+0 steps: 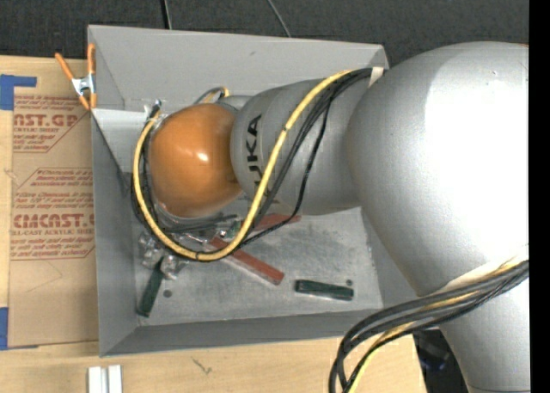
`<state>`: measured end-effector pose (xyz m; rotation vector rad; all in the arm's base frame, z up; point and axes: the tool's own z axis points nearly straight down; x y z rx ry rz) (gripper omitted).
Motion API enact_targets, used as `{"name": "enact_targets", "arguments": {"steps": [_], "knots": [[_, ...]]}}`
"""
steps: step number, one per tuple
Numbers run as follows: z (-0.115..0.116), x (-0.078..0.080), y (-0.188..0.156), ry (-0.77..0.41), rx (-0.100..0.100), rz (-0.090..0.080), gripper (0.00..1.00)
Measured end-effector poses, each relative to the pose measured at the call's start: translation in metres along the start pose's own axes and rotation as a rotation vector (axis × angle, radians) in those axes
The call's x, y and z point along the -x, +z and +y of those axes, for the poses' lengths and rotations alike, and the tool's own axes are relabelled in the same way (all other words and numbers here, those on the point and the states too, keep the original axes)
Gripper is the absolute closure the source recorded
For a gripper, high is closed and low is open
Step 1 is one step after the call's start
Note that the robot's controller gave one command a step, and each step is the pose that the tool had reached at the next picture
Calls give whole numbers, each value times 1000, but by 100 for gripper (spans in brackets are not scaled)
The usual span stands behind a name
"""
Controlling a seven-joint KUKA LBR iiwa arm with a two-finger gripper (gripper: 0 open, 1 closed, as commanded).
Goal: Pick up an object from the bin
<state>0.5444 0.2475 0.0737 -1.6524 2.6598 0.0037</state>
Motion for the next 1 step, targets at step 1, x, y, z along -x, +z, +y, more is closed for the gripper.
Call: {"name": "enact_targets", "arguments": {"steps": [1], "knots": [[0, 0, 0, 0, 0, 0, 100]]}}
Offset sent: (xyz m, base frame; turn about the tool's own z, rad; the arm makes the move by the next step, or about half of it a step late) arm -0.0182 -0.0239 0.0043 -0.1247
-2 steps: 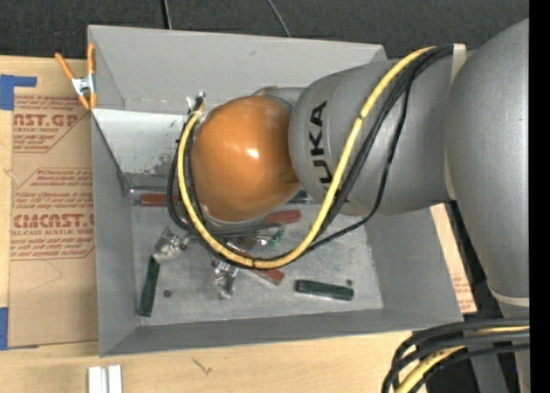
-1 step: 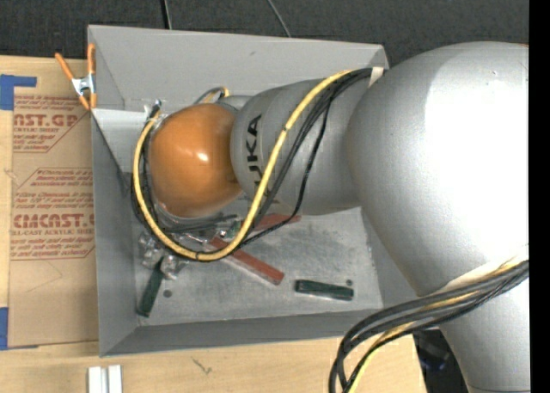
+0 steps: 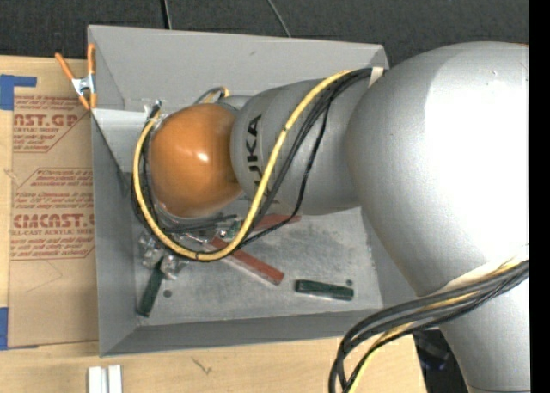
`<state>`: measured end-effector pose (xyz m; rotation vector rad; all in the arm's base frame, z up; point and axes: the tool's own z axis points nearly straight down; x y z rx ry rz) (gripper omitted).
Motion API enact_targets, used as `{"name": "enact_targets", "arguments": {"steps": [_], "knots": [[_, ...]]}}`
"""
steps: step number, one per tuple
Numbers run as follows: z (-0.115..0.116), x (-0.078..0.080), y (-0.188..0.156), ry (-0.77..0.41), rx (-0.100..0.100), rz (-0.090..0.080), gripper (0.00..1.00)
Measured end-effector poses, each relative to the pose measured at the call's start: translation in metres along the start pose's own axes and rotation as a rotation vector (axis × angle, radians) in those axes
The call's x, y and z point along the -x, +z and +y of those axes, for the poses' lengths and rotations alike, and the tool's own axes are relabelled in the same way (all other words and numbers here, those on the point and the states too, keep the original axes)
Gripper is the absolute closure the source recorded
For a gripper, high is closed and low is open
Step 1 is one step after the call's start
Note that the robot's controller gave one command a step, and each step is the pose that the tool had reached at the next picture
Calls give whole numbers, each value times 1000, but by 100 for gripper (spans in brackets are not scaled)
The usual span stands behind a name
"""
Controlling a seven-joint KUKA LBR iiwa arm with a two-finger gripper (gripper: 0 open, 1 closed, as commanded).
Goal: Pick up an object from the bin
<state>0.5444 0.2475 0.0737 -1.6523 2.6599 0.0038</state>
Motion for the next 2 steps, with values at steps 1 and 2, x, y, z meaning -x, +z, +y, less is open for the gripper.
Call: {"name": "enact_targets", "arguments": {"steps": [1, 2], "knots": [[5, -19, -2, -87, 3, 5, 100], [3, -9, -212, 56, 2, 6, 100]]}}
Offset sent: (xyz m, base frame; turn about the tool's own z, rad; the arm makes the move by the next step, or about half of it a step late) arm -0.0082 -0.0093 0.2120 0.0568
